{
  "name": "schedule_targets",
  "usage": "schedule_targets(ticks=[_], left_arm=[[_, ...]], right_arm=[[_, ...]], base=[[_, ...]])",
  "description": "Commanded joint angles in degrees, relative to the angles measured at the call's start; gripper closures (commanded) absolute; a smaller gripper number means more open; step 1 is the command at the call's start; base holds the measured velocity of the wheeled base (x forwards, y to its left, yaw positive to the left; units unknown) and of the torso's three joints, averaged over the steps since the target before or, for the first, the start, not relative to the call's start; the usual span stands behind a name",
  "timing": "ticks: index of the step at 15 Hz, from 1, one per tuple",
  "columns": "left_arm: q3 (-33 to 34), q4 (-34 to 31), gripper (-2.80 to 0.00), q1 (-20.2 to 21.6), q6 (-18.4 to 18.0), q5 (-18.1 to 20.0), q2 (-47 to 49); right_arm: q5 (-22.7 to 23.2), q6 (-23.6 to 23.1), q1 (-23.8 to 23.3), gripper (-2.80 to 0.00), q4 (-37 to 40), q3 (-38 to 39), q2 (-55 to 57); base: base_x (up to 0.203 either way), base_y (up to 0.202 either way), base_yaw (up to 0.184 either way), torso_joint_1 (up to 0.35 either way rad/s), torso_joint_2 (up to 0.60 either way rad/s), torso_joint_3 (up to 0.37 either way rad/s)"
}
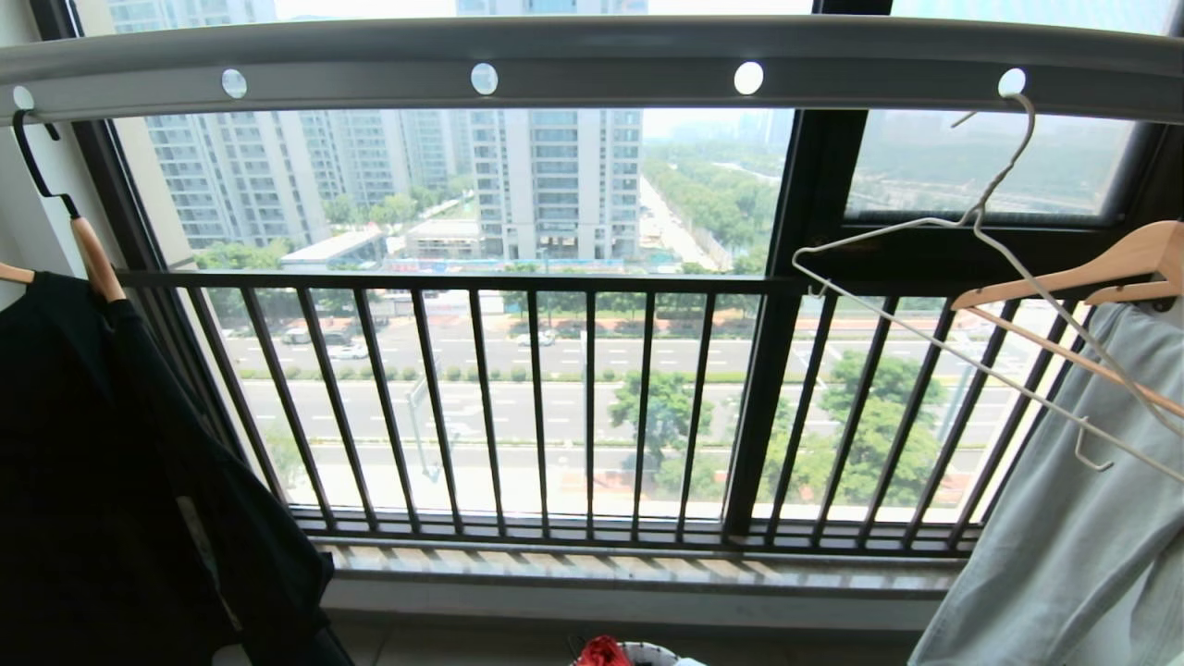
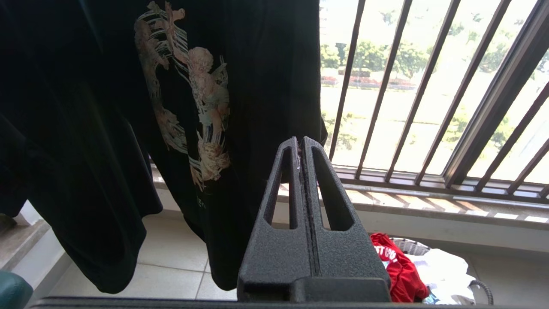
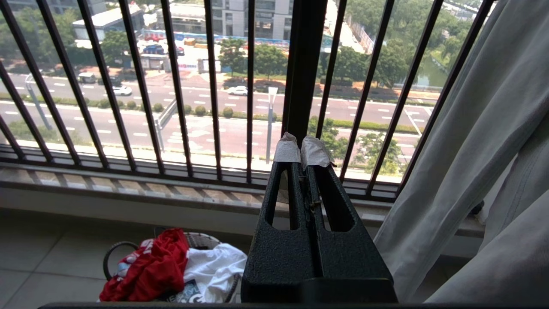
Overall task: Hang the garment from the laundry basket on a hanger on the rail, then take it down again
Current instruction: Pick up the clothes rack on the clothesline
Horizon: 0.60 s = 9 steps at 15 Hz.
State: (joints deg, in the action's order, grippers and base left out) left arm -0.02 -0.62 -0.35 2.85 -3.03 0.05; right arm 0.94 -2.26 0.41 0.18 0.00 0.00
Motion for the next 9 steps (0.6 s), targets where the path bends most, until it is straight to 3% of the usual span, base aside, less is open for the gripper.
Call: schedule_targets(ticks=[1, 9], left_arm=[[0.0, 0.0, 0.0, 0.0, 0.1, 0.0, 0.0], [0.0, 0.0, 0.0, 0.0, 0.1, 0.0, 0.0]], right_arm=[[0.0, -0.1, 0.0, 0.0, 0.0, 0.1, 0.0], [0.0, 0.2, 0.0, 0.0, -0.1, 0.1, 0.1]], base=[[0.0, 0.0, 0.0, 0.0, 0.0, 0.0], [0.0, 0.0, 0.0, 0.0, 0.0, 0.0]])
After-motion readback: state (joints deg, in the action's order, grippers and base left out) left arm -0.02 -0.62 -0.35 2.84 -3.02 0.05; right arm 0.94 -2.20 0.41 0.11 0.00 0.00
